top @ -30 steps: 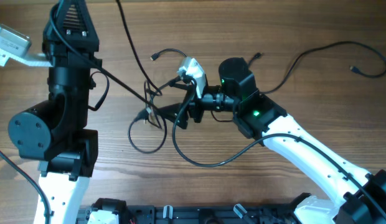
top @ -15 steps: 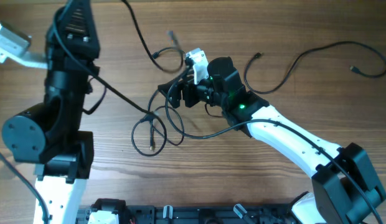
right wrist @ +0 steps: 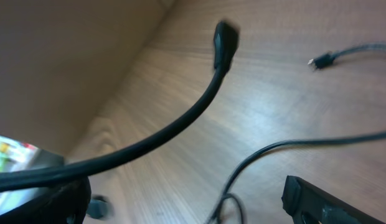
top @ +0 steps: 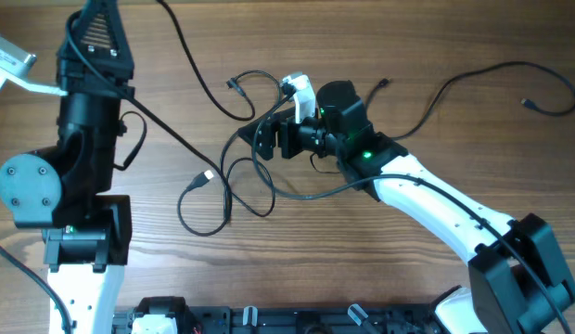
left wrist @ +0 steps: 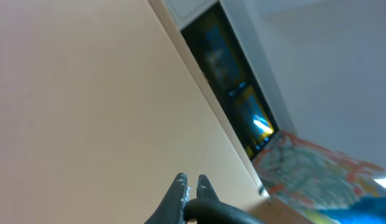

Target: Untangle cables

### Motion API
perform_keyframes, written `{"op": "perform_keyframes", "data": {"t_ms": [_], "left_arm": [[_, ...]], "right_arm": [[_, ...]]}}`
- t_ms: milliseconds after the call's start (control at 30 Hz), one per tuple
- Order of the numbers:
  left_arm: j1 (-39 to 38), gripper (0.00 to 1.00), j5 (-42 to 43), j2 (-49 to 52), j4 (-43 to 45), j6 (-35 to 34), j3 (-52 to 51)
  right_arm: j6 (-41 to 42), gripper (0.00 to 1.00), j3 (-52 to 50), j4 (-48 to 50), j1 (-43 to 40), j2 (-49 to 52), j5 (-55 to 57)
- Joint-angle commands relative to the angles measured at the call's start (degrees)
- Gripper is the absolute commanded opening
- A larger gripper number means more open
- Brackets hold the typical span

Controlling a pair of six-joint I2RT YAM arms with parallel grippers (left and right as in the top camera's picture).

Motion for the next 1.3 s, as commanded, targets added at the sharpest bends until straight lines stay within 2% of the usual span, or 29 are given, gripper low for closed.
{"op": "perform_keyframes", "data": {"t_ms": [0, 100, 167, 333, 467, 533, 567, 700, 733, 867, 933, 967, 1267], "left_arm": [[2.3, 0.04, -1.0, -0.5, -0.5, -0.5, 0.6], [2.4, 0.04, 1.1, -0.5, -0.7, -0.5, 0.6], [2.4, 0.04, 2.8, -0.3, -1.4, -0.5, 0.6], [2.4, 0.04, 6.6, 0.6, -1.7, -0.5, 0.6], [1.5, 0.04, 7.4, 1.3, -1.3, -0.6, 0.6], [0.8, 0.04, 7.4, 1.4, -0.6, -0.6, 0.6], [0.5, 0.04, 7.4, 1.4, -0.6, -0.6, 0.6], [0.2, 0.04, 7.5, 1.3, -0.6, -0.8, 0.6], [0.2, 0.04, 7.6, 1.3, -0.6, -1.0, 0.6], [0.2, 0.04, 8.7, 0.5, -0.4, -1.0, 0.6], [0.2, 0.04, 9.7, 0.2, -0.4, -1.0, 0.6], [0.2, 0.04, 10.2, 0.2, -0.5, -1.0, 0.6], [0.2, 0.04, 13.8, 0.2, -0.7, -1.0, 0.6]], "right_arm": [[20.9, 0.99, 0.2, 1.0, -3.3, -1.7, -7.8], [40.6, 1.0, 0.2, 1.3, -5.7, -1.7, -13.0], [48.7, 0.99, 0.2, 2.9, -6.0, -1.7, -13.4], [68.1, 0.97, 0.2, 6.8, -4.9, -1.7, -14.7], [76.7, 0.92, 0.2, 8.7, -1.7, -1.7, -14.9], [78.9, 0.89, 0.2, 8.7, -0.2, -1.7, -13.3], [79.2, 0.84, 0.2, 8.7, 0.2, -1.7, -12.1], [79.8, 0.6, 0.2, 7.6, 0.7, -1.7, -8.9], [79.8, 0.5, 0.2, 6.2, 0.7, -1.7, -6.9], [77.9, 0.27, 0.2, 3.4, 0.7, -1.7, -0.3], [77.6, 0.09, 0.2, 3.4, 0.6, -1.7, 1.1], [77.2, 0.04, 0.2, 3.5, 0.5, -1.7, 1.5], [75.0, 0.04, 0.2, 6.6, -2.9, -1.7, 1.0]]}}
